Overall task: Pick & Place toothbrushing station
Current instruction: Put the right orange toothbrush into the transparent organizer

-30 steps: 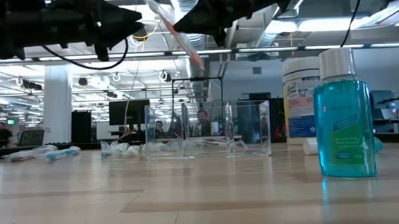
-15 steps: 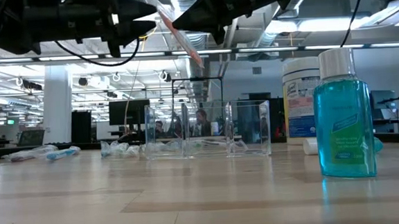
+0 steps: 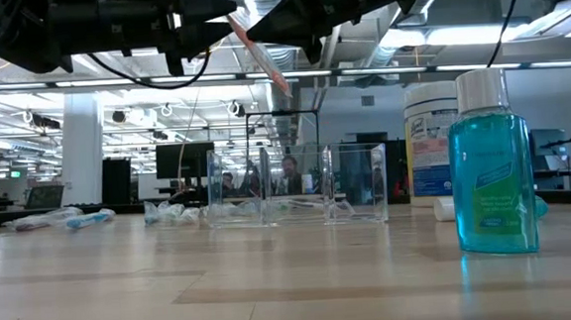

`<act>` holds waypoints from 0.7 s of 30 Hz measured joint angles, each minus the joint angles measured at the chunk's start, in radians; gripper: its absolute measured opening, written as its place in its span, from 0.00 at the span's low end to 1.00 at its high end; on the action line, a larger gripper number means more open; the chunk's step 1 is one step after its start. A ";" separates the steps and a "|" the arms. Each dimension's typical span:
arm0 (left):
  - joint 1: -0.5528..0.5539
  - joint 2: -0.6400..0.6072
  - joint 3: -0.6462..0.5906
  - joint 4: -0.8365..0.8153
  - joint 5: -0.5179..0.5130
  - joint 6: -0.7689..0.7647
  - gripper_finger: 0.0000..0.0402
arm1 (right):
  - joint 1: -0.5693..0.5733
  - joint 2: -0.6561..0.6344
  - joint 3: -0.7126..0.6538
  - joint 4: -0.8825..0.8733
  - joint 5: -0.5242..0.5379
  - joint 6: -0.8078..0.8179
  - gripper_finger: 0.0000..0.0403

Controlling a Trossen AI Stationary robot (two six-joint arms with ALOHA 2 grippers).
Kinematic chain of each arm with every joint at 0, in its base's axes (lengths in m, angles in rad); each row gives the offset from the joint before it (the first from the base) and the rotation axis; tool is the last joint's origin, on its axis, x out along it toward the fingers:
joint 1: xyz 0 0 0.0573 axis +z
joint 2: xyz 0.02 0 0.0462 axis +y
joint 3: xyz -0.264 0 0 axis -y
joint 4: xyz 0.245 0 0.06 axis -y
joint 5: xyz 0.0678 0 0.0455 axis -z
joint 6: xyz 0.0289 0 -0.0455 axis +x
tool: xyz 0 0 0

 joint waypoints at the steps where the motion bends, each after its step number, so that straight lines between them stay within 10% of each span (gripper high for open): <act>1: 0.000 0.000 0.000 0.001 0.000 0.002 0.44 | 0.000 0.000 0.000 0.000 0.000 0.000 0.00; 21: -0.001 0.000 0.000 0.007 0.016 0.000 0.03 | -0.003 0.000 0.000 -0.007 0.005 0.000 0.00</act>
